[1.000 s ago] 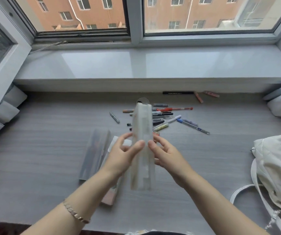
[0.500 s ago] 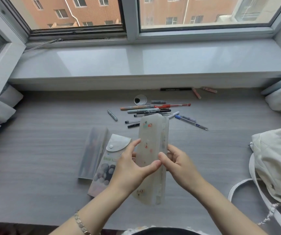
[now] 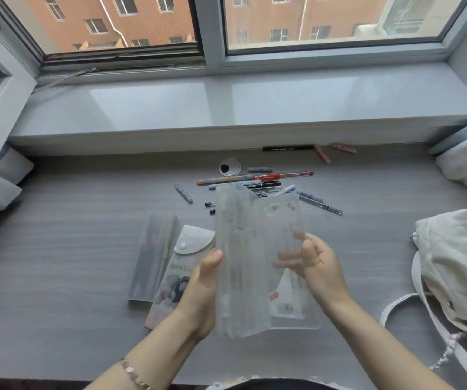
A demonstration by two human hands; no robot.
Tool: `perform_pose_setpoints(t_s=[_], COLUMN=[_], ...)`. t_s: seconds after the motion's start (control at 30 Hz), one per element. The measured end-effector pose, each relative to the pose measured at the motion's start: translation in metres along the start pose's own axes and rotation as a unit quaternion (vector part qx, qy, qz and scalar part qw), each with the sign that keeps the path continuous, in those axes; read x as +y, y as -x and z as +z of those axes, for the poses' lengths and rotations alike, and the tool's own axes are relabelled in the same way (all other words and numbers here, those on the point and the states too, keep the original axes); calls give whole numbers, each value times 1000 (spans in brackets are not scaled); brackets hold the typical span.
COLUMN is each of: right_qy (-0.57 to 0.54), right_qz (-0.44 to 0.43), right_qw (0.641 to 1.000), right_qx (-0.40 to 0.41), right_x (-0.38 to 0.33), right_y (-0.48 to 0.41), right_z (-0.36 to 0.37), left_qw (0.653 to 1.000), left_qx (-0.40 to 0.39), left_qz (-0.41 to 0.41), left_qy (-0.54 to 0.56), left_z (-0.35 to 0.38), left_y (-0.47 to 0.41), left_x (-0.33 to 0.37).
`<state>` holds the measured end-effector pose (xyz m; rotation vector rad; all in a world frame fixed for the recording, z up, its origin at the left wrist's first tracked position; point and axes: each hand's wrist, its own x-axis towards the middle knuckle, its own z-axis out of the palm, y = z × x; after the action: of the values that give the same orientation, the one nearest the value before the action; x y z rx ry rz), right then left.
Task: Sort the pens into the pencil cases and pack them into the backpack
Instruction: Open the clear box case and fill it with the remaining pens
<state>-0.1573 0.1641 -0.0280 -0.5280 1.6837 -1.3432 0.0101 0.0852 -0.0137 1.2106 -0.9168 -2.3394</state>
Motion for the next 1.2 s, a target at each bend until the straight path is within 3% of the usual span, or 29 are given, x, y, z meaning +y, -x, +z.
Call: perform_pose_setpoints(t_s=[0.1, 0.2, 0.4, 0.5, 0.57, 0.63, 0.7, 0.83, 0.93, 1.03, 1.13, 1.2], right_qy=[2, -1, -28, 25, 155, 343, 458, 583, 640, 678, 695, 683], right_qz=[-34, -35, 52, 139, 100, 17, -42, -163, -220, -206, -212, -207], right_qw=[999, 999, 997, 987, 982, 939, 887, 777, 724, 700, 678, 687], right_qx=[7, 7, -52, -75, -25, 13, -26, -175, -130, -93, -114, -135], right_x=[-7, -6, 4, 0, 1, -4, -12, -11, -6, -6, -7, -10], right_y=[1, 2, 8, -8, -32, -57, -78, -99, -114, -127, -132, -128], right_z=[-2, 0, 10, 7, -1, -9, -6, 30, 48, 49, 43, 44], left_qw=[996, 994, 954, 914, 889, 873, 861, 857, 869, 871, 879, 888], left_qx=[12, 67, 237, 284, 314, 344, 368, 394, 388, 379, 365, 354], left_qz=[-66, -87, -21, 25, 57, 69, 78, 68, 42, 34, 23, 14], left_qy=[61, 11, -184, -288, -327, -338, -343, -324, -305, -310, -306, -294], left_z=[-14, -18, -17, -24, -30, -45, -62, -87, -98, -103, -103, -106], left_y=[-10, -15, -14, -15, -17, -23, -28, -32, -31, -29, -27, -28], left_x=[0, 5, 13, 27, 46, 63, 78, 96, 98, 100, 101, 101])
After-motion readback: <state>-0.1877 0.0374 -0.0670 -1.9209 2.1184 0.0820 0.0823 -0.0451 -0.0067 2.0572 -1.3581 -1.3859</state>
